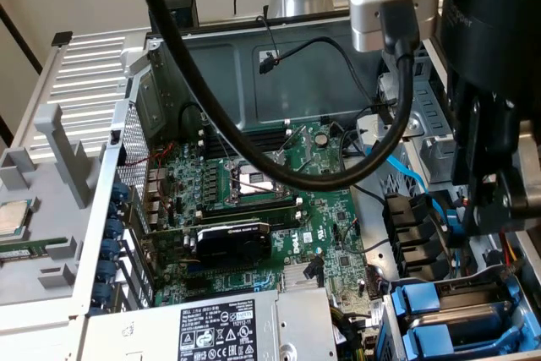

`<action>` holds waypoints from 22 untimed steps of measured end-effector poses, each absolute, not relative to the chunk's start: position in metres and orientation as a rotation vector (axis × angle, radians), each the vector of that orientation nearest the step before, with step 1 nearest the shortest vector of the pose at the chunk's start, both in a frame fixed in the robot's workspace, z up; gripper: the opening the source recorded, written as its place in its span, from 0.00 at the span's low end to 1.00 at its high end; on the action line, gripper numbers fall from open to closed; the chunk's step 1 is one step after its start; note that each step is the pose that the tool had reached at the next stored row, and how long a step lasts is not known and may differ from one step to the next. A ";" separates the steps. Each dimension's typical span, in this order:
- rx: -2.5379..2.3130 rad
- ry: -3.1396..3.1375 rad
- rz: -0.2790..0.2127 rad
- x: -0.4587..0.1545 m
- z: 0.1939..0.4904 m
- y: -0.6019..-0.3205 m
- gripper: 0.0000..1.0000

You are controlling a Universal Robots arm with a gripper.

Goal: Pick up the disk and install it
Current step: 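Insert the first disk wire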

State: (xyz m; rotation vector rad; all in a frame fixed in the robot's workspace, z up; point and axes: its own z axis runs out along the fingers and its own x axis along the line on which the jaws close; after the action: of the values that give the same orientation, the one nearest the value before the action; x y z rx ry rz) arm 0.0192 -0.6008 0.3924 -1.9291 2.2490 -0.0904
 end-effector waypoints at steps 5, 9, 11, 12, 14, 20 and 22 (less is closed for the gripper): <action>-1.929 2.249 -0.090 0.019 0.392 -0.601 0.44; -1.929 2.246 -0.091 0.018 0.392 -0.601 0.44; -1.923 2.238 -0.102 0.018 0.392 -0.601 0.44; -1.921 2.235 -0.106 0.017 0.392 -0.601 0.44; -1.921 2.235 -0.106 0.017 0.393 -0.601 0.44; -1.970 2.185 -0.090 0.018 0.393 -0.601 0.44; -1.993 2.163 -0.086 0.018 0.393 -0.602 0.44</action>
State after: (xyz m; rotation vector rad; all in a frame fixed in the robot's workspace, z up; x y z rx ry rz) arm 0.0178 -0.6019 0.3931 -1.9932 2.1627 -0.0864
